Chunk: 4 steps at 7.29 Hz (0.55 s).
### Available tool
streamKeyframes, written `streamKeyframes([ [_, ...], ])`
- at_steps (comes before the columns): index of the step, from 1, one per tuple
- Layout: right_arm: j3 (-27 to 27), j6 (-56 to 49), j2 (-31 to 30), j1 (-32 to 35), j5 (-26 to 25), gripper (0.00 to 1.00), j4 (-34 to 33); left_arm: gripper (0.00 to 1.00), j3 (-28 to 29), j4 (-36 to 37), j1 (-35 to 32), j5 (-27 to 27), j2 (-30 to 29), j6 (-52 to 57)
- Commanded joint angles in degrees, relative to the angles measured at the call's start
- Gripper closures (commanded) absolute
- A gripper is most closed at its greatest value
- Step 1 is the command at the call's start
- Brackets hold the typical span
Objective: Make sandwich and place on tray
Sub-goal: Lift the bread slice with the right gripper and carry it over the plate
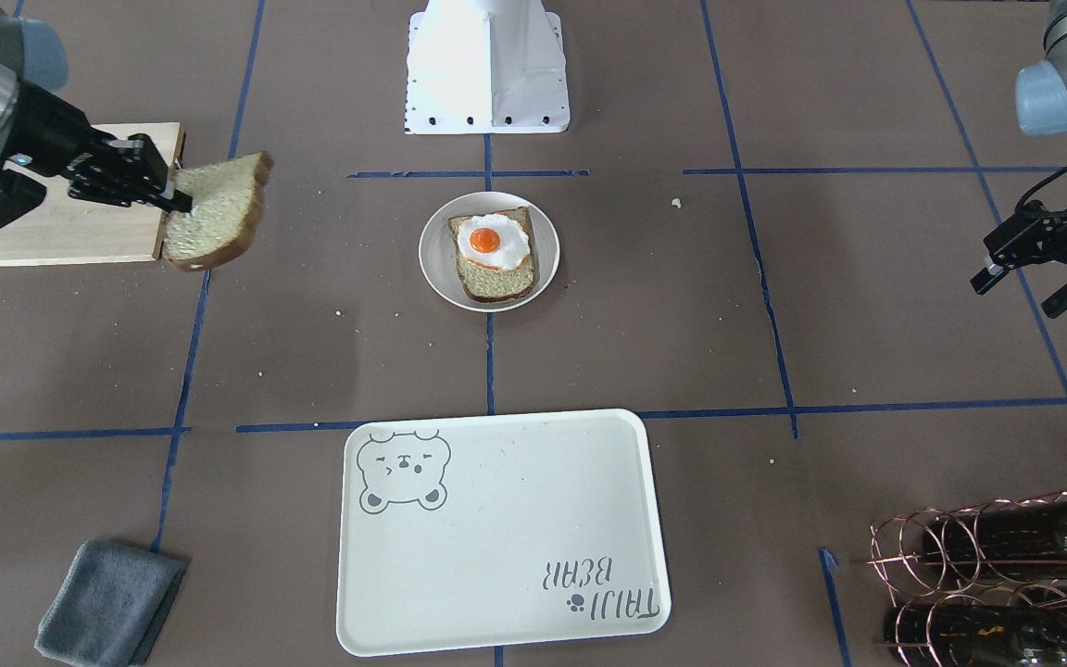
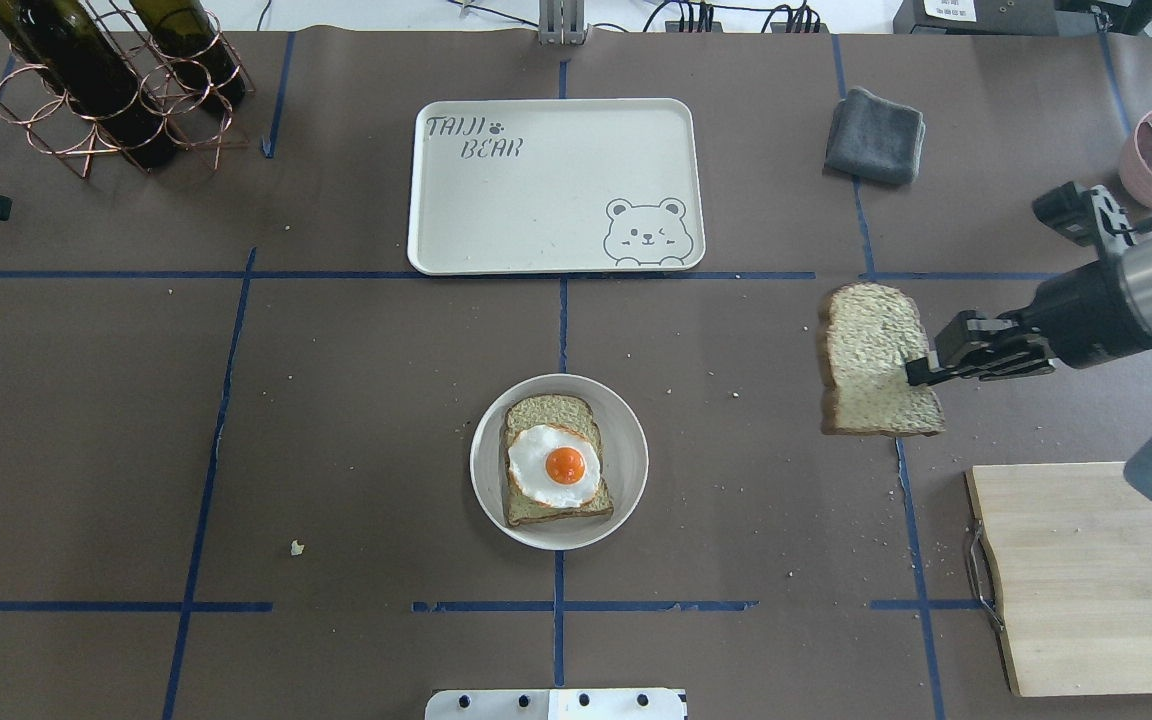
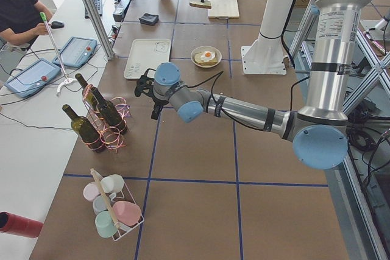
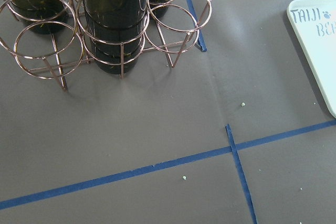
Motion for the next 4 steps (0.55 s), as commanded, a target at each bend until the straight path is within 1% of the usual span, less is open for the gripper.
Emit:
streamKeyframes([
  [1, -0.5, 2.3, 15.0, -11.2, -10.5, 1.00, -16.9, 0.00, 0.2, -0.1, 0.0, 0.0, 0.0, 0.0],
  [2, -1.7, 2.4, 19.6, -16.0, -16.2, 1.00, -22.1, 0.00, 0.2, -0.1, 0.0, 0.0, 0.0, 0.0],
  [3, -5.2, 2.4, 23.1, -19.0, -19.3, 1.00, -22.6, 0.00, 0.2, -0.1, 0.0, 0.0, 0.0, 0.0],
  [4, -8.6, 2.4, 25.1, -20.5, -21.1, 1.00, -22.2, 0.00, 0.2, -0.1, 0.0, 0.0, 0.0, 0.0],
])
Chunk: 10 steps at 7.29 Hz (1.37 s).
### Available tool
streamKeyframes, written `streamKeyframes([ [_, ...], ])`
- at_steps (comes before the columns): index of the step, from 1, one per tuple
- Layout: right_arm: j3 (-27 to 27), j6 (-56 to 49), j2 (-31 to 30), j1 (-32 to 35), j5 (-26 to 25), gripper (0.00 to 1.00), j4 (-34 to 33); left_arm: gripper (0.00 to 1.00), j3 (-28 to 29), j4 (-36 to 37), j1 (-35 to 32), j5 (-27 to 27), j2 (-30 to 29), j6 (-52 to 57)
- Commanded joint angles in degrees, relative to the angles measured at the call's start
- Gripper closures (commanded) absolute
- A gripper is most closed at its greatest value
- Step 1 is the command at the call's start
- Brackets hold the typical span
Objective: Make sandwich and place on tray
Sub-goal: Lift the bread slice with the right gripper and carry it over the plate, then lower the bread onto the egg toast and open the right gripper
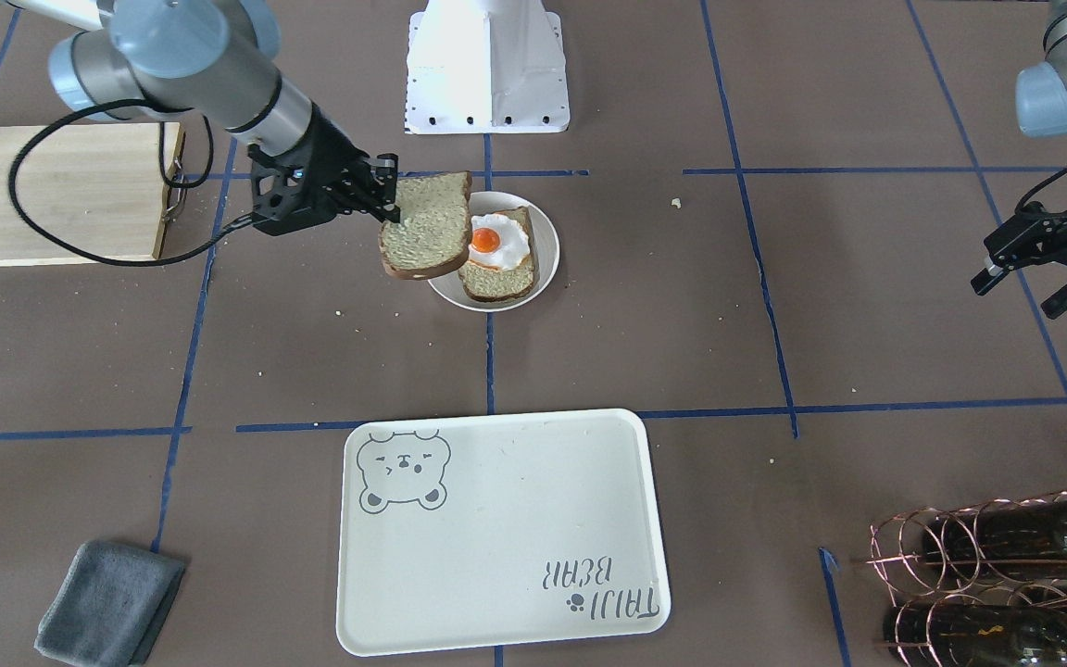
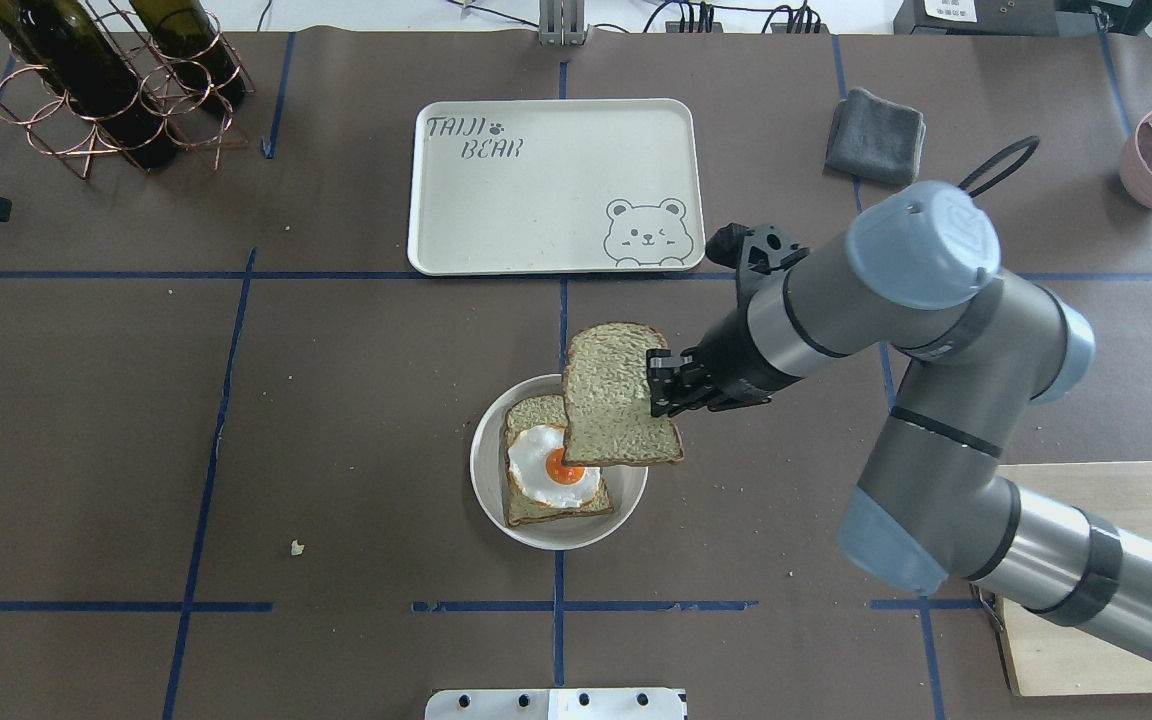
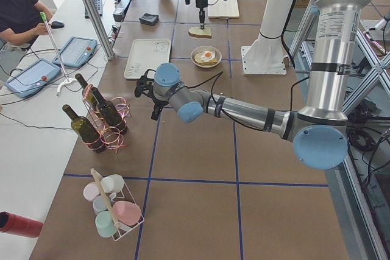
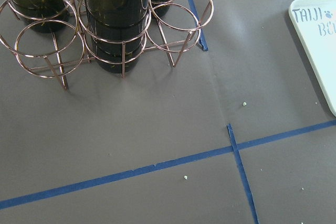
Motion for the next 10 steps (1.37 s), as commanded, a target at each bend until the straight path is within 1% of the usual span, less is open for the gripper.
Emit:
streamKeyframes([
  [1, -7.1, 0.1, 6.2, -3.3, -3.7, 1.00, -1.4, 0.00, 0.1, 0.1, 0.0, 0.0, 0.0, 0.0],
  [2, -8.5, 0.1, 6.3, -4.8, -4.9, 1.00, -1.3, 0.00, 0.1, 0.1, 0.0, 0.0, 0.0, 0.0],
  [3, -8.7, 0.1, 6.3, -6.3, -6.8, 1.00, -1.3, 0.00, 0.2, 0.1, 0.0, 0.0, 0.0, 0.0],
  [5, -8.8, 0.1, 6.2, -7.1, -7.4, 1.00, -1.3, 0.00, 0.2, 0.1, 0.0, 0.0, 0.0, 0.0],
  [6, -8.8, 0.1, 6.0, -7.1, -7.4, 0.80, -1.4, 0.00, 0.4, 0.1, 0.0, 0.0, -0.1, 0.0],
  [7, -8.8, 0.1, 5.9, -7.1, -7.4, 0.38, -1.4, 0.00, 0.7, 0.1, 0.1, 0.0, -0.2, 0.0],
  [8, -8.3, 0.2, 5.8, -7.1, -7.5, 0.00, -1.3, 0.00, 0.8, 0.1, 0.1, 0.0, -0.5, 0.0],
  [10, -5.1, 0.1, 5.8, -3.7, -6.5, 0.00, -2.6, 0.00, 0.6, 0.7, 0.2, 0.1, -2.8, -0.3],
])
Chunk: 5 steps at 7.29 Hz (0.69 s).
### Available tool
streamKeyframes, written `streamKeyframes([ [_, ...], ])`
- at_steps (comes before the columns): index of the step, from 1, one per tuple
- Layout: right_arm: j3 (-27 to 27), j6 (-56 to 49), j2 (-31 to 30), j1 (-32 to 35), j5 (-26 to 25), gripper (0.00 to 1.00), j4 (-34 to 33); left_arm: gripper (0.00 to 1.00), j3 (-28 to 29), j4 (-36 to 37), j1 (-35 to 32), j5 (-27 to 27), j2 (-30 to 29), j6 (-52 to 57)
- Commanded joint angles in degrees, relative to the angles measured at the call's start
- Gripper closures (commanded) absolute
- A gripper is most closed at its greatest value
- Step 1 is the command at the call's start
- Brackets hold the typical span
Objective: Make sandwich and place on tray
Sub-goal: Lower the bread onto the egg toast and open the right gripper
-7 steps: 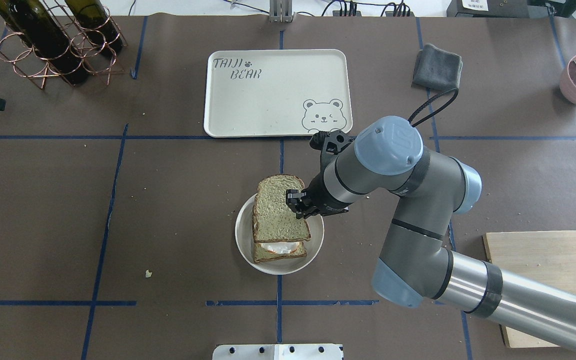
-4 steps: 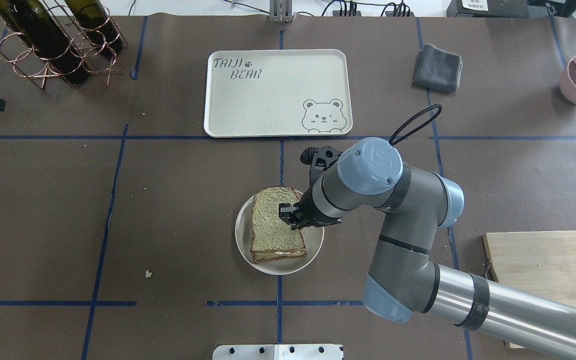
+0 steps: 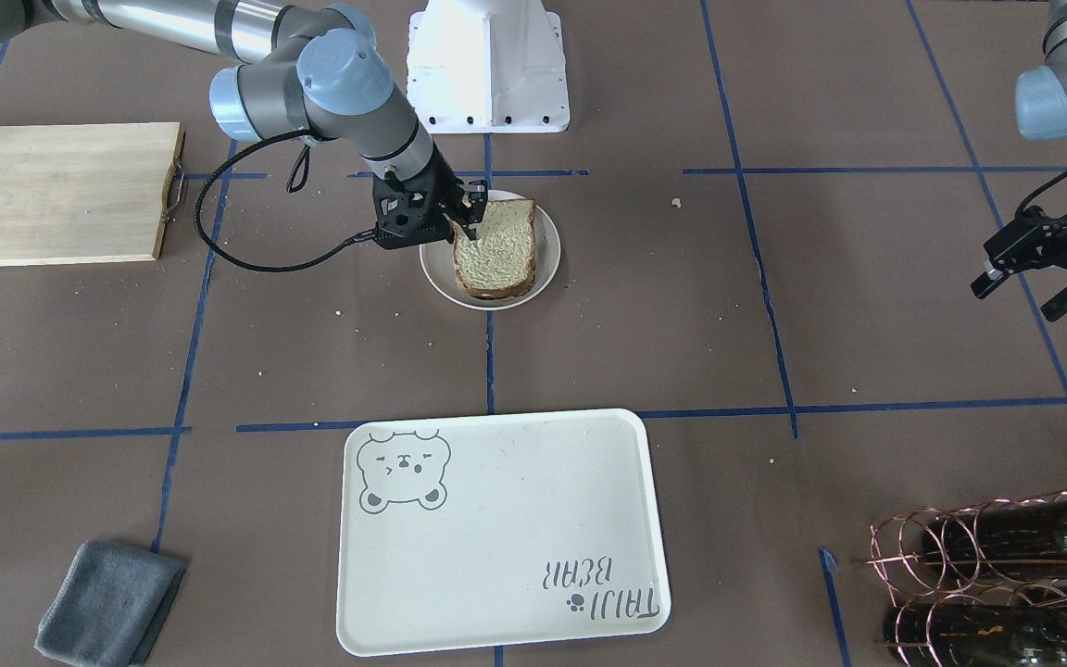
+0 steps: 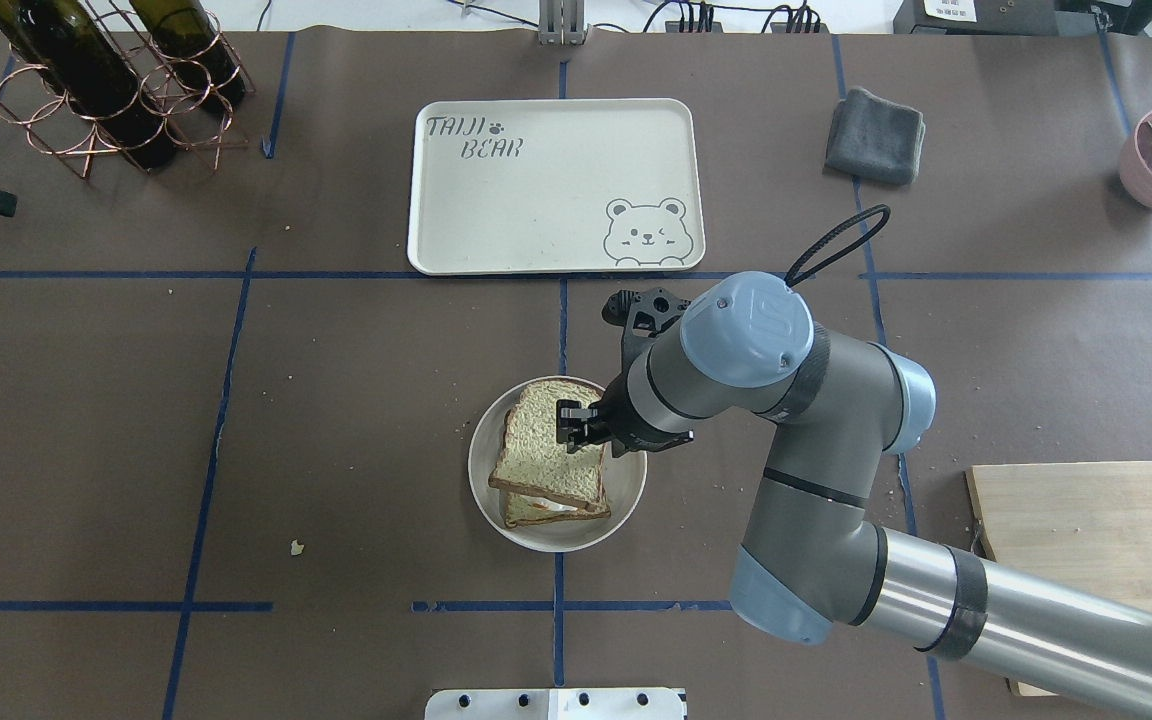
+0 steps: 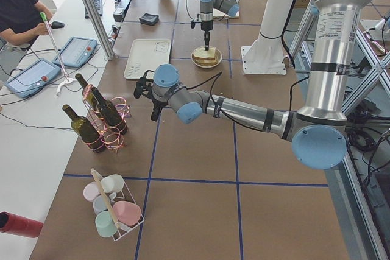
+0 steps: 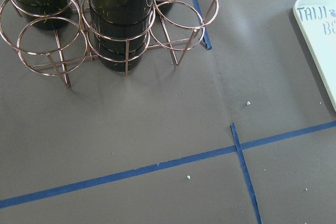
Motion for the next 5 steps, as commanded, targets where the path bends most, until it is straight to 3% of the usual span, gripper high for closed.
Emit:
streamKeyframes([
  [1, 3.6, -0.1, -0.1, 4.4, 2.6, 0.00, -4.4, 0.00, 0.0, -0.2, 0.5, 0.0, -3.8, -5.5],
  [4, 6.0, -4.4, -1.4, 13.7, 6.5, 0.00, -14.2, 0.01, -0.4, -0.1, 12.0, 2.0, -13.3, -25.3],
  [5, 8.0, -11.1, -3.2, 15.4, 6.5, 0.00, -19.0, 0.03, -1.4, 0.0, 17.1, 6.4, -15.2, -32.5],
])
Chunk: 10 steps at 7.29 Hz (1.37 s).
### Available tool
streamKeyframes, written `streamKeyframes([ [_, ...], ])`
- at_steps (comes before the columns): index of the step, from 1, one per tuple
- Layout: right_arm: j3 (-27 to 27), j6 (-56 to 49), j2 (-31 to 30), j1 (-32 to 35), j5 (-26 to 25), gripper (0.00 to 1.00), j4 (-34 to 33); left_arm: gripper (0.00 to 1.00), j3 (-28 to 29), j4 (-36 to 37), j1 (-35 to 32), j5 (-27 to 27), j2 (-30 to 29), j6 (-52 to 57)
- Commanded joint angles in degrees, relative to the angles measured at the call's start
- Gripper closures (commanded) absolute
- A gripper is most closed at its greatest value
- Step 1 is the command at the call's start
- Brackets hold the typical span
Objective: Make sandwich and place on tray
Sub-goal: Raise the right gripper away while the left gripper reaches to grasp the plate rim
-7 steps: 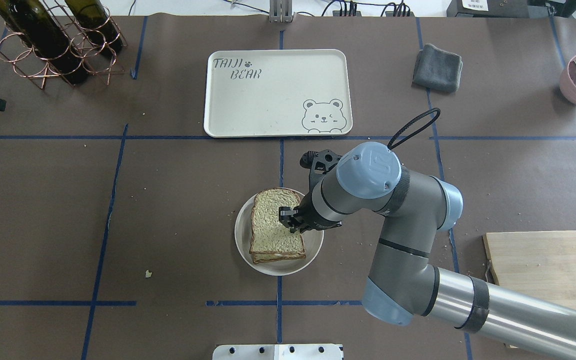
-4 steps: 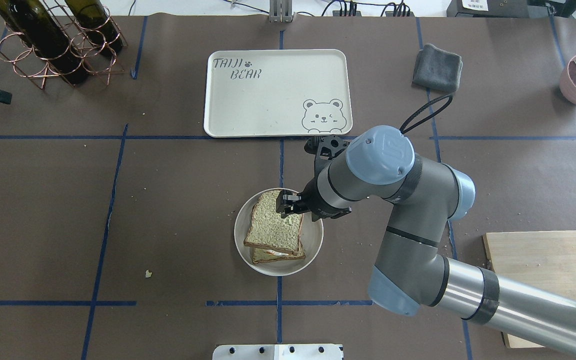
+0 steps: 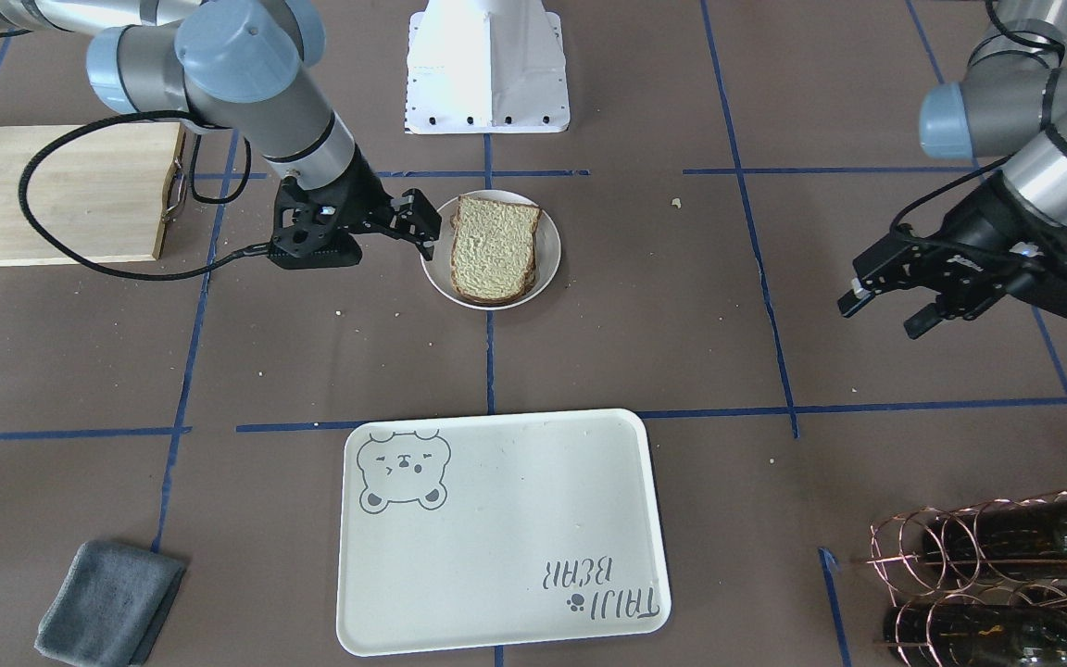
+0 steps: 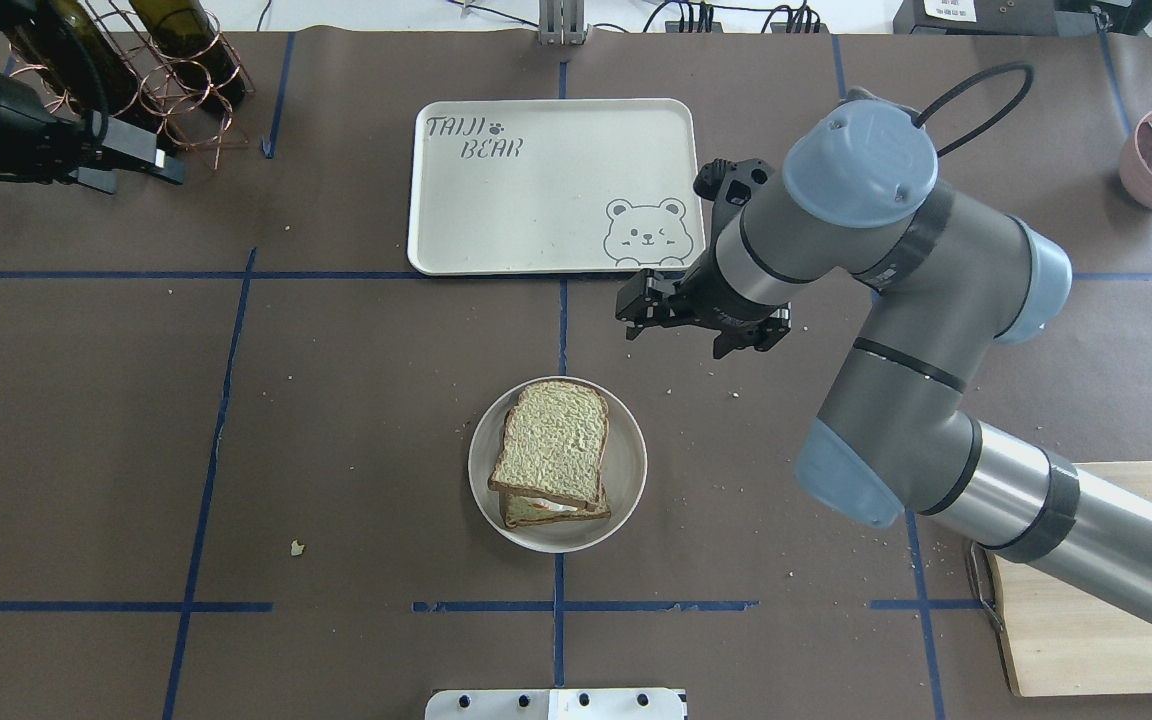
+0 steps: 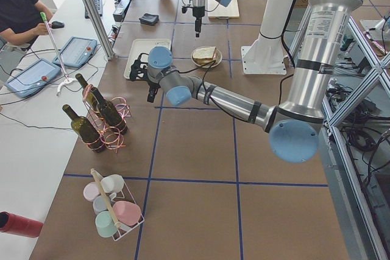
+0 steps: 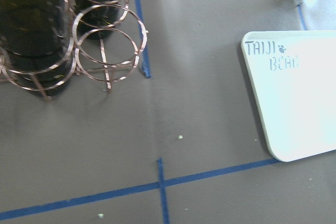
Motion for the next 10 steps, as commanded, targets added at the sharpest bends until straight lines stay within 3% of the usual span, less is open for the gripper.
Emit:
streamKeyframes([
  [1, 3.2, -13.3, -2.5, 4.6, 0.4, 0.00, -8.5, 0.06, -1.4, 0.2, 12.1, 10.1, -4.8, -14.0],
  [3, 4.6, -20.6, -7.1, 8.8, 1.8, 0.00, -8.6, 0.15, -0.9, 0.5, 22.1, 18.8, -6.4, -20.8],
  [4, 4.6, -23.7, -8.3, 11.6, 6.5, 0.00, -8.5, 0.22, -0.1, 0.5, 25.4, 21.6, -7.4, -22.0],
  [6, 4.6, -24.0, -8.9, 13.7, 9.8, 0.00, -8.5, 0.35, 0.4, 0.5, 30.1, 24.6, -7.6, -23.0],
  [8, 4.5, -24.0, -8.9, 14.0, 9.8, 0.00, -8.5, 0.48, 1.3, 0.4, 33.8, 25.5, -8.1, -23.8],
  [10, 4.6, -23.9, -8.9, 14.2, 9.8, 0.00, -8.5, 0.54, 2.6, 0.1, 35.3, 26.5, -8.5, -24.3],
])
